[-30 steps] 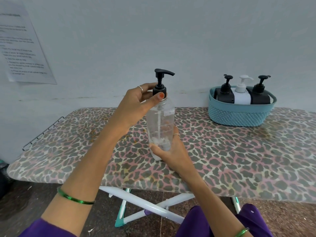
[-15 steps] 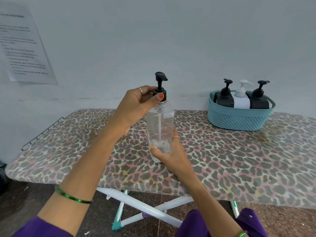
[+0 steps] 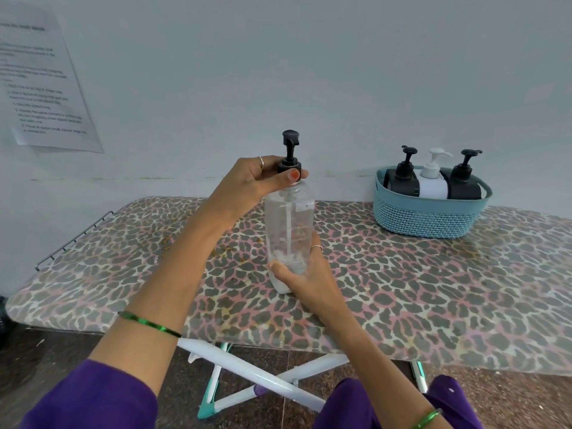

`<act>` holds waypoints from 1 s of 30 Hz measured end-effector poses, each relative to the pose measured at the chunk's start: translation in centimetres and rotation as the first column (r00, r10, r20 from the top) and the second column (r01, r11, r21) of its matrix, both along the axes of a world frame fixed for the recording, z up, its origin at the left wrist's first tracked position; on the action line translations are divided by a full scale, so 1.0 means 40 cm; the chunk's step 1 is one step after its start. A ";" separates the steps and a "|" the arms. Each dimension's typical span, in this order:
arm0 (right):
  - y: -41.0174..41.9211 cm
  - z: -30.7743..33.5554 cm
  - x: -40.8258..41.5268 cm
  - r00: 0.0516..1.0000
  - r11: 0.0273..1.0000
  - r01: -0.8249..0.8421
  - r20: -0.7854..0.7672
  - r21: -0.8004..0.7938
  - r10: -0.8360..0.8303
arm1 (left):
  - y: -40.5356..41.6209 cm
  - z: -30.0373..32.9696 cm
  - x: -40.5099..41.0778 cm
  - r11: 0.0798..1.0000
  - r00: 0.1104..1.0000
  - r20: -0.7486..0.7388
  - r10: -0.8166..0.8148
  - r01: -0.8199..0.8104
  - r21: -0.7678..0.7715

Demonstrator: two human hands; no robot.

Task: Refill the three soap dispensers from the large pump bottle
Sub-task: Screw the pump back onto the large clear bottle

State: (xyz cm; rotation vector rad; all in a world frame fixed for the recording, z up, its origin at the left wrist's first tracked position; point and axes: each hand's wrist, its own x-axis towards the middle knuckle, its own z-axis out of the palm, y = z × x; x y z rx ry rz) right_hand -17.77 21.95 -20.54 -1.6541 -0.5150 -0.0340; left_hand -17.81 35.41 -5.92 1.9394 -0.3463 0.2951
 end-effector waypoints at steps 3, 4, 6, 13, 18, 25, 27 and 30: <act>0.001 0.014 -0.001 1.000 1.000 0.022 0.021 -0.004 -0.022 | -0.012 -0.003 0.005 0.998 0.998 -0.016 0.064 -0.064 0.025; 0.001 0.017 0.000 0.999 1.000 0.023 0.022 0.001 -0.023 | -0.016 -0.005 0.005 0.994 0.996 -0.014 0.093 -0.092 0.054; -0.003 0.018 0.002 1.000 1.000 0.024 0.011 0.008 -0.024 | -0.020 -0.014 0.005 0.984 0.991 0.001 0.134 -0.133 0.117; -0.175 0.060 -0.012 0.992 0.990 0.126 0.006 0.059 -0.127 | -0.040 -0.071 0.011 0.939 0.964 -0.006 0.265 -0.256 0.228; -0.408 0.118 -0.008 0.900 0.909 0.412 0.129 0.064 -0.417 | -0.097 -0.129 0.065 0.762 0.908 -0.307 0.286 -0.021 0.647; -0.689 0.123 0.130 0.626 0.619 0.779 0.110 -0.095 -0.772 | -0.160 -0.188 0.138 0.471 0.761 -0.485 0.430 0.269 0.840; -0.736 0.132 0.186 0.625 0.612 0.777 0.067 -0.147 -0.777 | -0.175 -0.188 0.153 0.394 0.758 -0.467 0.456 0.299 0.869; -0.772 0.133 0.271 0.640 0.630 0.754 -0.007 -0.184 -0.768 | -0.191 -0.189 0.173 0.316 0.764 -0.447 0.465 0.329 0.890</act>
